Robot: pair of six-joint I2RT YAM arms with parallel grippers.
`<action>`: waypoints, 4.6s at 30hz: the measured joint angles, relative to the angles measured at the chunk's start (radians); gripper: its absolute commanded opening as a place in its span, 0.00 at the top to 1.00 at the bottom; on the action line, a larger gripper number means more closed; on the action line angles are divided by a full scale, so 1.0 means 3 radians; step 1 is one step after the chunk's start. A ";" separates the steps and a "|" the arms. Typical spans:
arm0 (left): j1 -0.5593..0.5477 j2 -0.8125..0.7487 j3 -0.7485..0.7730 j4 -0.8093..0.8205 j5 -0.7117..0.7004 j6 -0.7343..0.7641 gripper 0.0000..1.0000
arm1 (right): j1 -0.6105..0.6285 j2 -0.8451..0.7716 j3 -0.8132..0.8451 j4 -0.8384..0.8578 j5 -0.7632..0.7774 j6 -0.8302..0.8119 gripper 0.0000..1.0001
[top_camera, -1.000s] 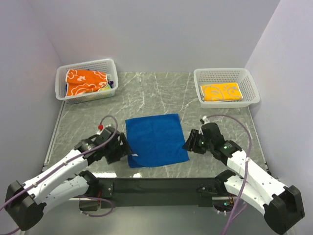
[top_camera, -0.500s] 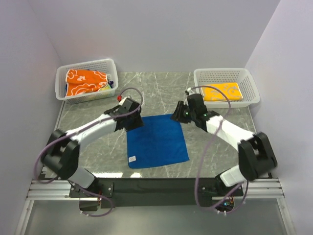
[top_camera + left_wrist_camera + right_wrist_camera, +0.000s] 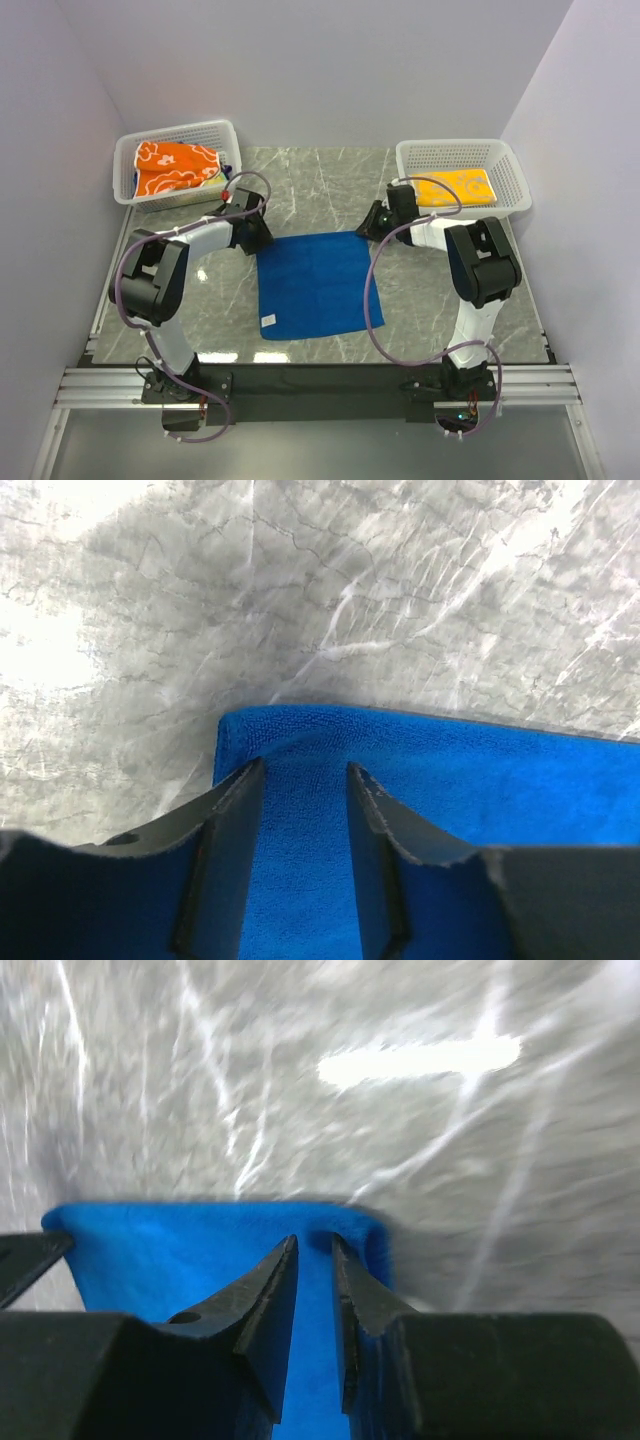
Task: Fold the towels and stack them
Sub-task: Fold the towel
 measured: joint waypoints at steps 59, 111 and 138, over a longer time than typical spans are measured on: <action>0.0103 -0.0360 0.0537 -0.0697 0.0341 0.2355 0.02 | 0.0033 0.1286 0.2717 -0.3155 -0.0501 -0.3511 0.67; 0.0413 0.0697 0.1039 -0.0923 0.1155 0.2998 0.87 | 0.0036 0.1288 0.2689 -0.3237 -0.0504 -0.3596 1.00; 0.0448 -0.0145 0.0820 -0.0207 0.1226 0.3071 0.99 | 0.0058 0.0173 0.1940 -0.2251 0.0253 -0.3282 1.00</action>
